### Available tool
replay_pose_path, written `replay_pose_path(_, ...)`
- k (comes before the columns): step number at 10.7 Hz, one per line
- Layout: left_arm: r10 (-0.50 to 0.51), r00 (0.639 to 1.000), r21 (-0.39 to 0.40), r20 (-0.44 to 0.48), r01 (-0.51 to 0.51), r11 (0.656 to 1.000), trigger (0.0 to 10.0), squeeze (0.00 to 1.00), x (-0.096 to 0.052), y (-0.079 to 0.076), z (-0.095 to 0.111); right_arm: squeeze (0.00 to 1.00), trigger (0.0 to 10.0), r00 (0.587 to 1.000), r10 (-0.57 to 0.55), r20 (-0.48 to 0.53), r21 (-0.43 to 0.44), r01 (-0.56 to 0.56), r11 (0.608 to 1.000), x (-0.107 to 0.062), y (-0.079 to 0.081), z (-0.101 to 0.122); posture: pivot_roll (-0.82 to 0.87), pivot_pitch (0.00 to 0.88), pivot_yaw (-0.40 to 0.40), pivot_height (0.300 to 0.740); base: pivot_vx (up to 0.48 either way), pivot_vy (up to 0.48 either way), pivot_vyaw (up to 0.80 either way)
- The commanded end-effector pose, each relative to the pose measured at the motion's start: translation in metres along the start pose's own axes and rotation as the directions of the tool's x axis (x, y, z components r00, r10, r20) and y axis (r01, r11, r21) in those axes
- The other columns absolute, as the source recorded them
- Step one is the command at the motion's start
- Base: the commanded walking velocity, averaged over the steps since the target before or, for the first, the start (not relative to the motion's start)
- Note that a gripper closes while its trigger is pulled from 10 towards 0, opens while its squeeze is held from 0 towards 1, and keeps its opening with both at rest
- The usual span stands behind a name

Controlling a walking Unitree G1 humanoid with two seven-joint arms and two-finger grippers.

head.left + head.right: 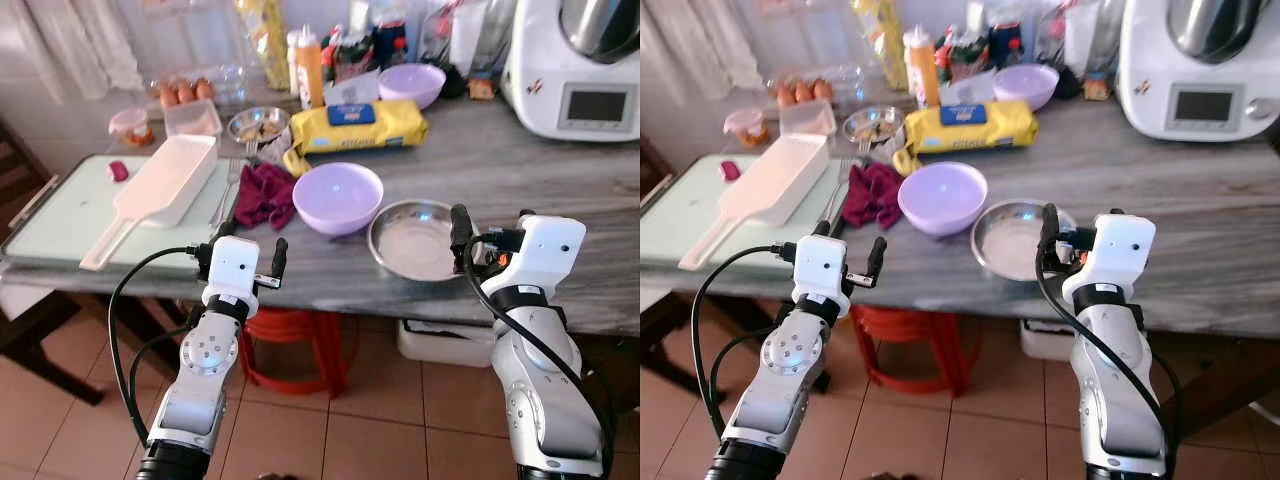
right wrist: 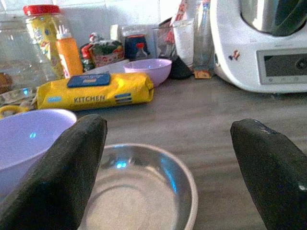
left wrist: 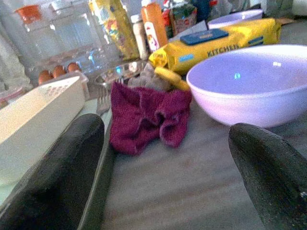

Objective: Setting the table

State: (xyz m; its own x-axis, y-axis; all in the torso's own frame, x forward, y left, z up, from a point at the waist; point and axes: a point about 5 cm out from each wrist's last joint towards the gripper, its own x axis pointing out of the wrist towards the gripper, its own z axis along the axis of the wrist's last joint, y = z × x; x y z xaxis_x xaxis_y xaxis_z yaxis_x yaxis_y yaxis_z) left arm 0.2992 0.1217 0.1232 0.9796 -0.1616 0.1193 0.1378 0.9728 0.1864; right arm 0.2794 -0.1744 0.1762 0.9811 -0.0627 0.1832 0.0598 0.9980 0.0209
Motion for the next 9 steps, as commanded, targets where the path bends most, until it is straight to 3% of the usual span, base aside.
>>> replay_pose_path(1, 0.004, 1.0, 0.017, -0.009, -0.003, 1.0, 10.0, 0.0, -0.0018, 0.0031, -0.0009, 0.0, 10.0, 1.0, 0.003, -0.004, 0.006, -0.003, 1.0, -0.0018, 0.0025, -0.0019, -0.14, 0.064, 0.122, 0.74, -0.251, 0.0, 0.0)
replay_pose_path(9, -0.014, 1.0, 0.025, -0.023, 0.015, 1.0, 10.0, 0.0, -0.0026, 0.0023, -0.0057, 0.0, 10.0, 1.0, -0.02, -0.013, 0.01, 0.02, 1.0, -0.0045, -0.0013, -0.0078, -0.15, 0.059, 0.125, 0.74, -0.255, 0.0, 0.0)
